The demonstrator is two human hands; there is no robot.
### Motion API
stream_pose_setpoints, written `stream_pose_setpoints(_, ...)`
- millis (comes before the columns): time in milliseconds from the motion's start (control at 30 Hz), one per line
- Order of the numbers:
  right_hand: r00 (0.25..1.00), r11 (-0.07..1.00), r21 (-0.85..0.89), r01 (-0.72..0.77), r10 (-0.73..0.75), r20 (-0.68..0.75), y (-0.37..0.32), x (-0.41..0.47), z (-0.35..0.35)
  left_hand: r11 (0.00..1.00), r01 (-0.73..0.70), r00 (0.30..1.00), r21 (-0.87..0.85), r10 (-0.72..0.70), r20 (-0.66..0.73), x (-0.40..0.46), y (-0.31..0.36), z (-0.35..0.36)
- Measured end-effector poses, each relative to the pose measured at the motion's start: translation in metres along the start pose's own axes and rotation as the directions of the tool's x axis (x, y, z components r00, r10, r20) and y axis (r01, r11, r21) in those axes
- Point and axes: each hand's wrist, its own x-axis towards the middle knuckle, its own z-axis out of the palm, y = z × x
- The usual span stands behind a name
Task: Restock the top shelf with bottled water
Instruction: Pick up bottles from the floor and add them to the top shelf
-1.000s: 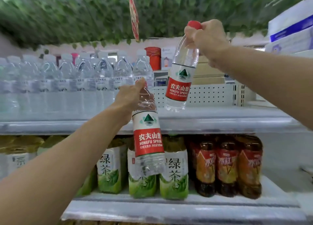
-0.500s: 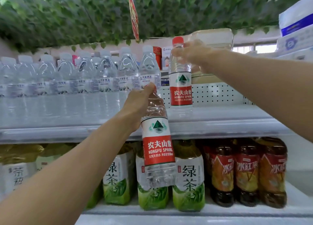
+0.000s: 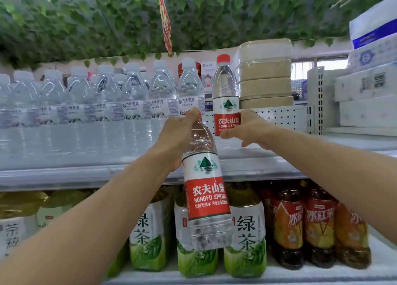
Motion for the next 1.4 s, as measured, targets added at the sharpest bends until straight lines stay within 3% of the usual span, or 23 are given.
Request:
stream_pose_setpoints(500, 1.000, 0.999, -0.049, -0.016, 0.015, -0.011, 0.001, 0.033, 0.022, 0.999, -0.007, 1.000, 0.047, 0.008, -0.011, 0.006, -0.003, 0.001)
stream_pose_setpoints(600, 0.999, 0.991, -0.125, 0.040, -0.044, -0.025, 0.000, 0.027, 0.019, 0.999, 0.012, 1.000, 0.034, -0.011, -0.016, 0.005, -0.002, 0.001)
stream_pose_setpoints(700, 0.970, 0.967, -0.216, 0.135, -0.174, -0.169, -0.008, 0.005, 0.010, 1.000, 0.009, 1.000, 0.025, -0.009, -0.019, 0.003, -0.002, 0.001)
stream_pose_setpoints(767, 0.942, 0.961, -0.182, 0.209, -0.248, -0.227, -0.015, -0.021, 0.007, 1.000, -0.005, 1.000, 0.009, 0.005, -0.024, -0.001, 0.000, 0.002)
stream_pose_setpoints(833, 0.942, 0.959, -0.106, 0.261, -0.277, -0.191, -0.020, -0.051, 0.009, 1.000, -0.019, 0.999, -0.008, 0.018, -0.026, -0.006, 0.000, 0.001)
stream_pose_setpoints(967, 0.917, 0.857, -0.409, 0.315, -0.386, -0.104, -0.023, -0.103, 0.019, 0.999, -0.036, 0.999, -0.035, 0.035, -0.028, -0.010, 0.001, -0.002)
stream_pose_setpoints(1033, 0.890, 0.805, -0.478, 0.351, -0.446, -0.097, -0.025, -0.122, 0.023, 0.998, -0.025, 0.999, -0.065, 0.023, -0.037, -0.012, 0.002, -0.001)
stream_pose_setpoints(1133, 0.938, 0.895, -0.305, 0.326, -0.348, -0.017, -0.030, -0.133, 0.029, 0.990, -0.024, 0.997, -0.140, 0.014, -0.074, -0.014, 0.002, -0.001)
stream_pose_setpoints(1267, 0.978, 0.997, 0.058, 0.059, -0.069, 0.195, -0.032, -0.125, 0.029, 0.979, -0.063, 0.994, -0.194, 0.044, -0.102, -0.013, 0.006, 0.002)
stream_pose_setpoints(1400, 0.980, 0.984, 0.169, 0.062, -0.093, 0.177, -0.034, -0.118, 0.020, 0.971, -0.181, 0.982, -0.155, 0.170, -0.083, -0.015, 0.019, 0.004)
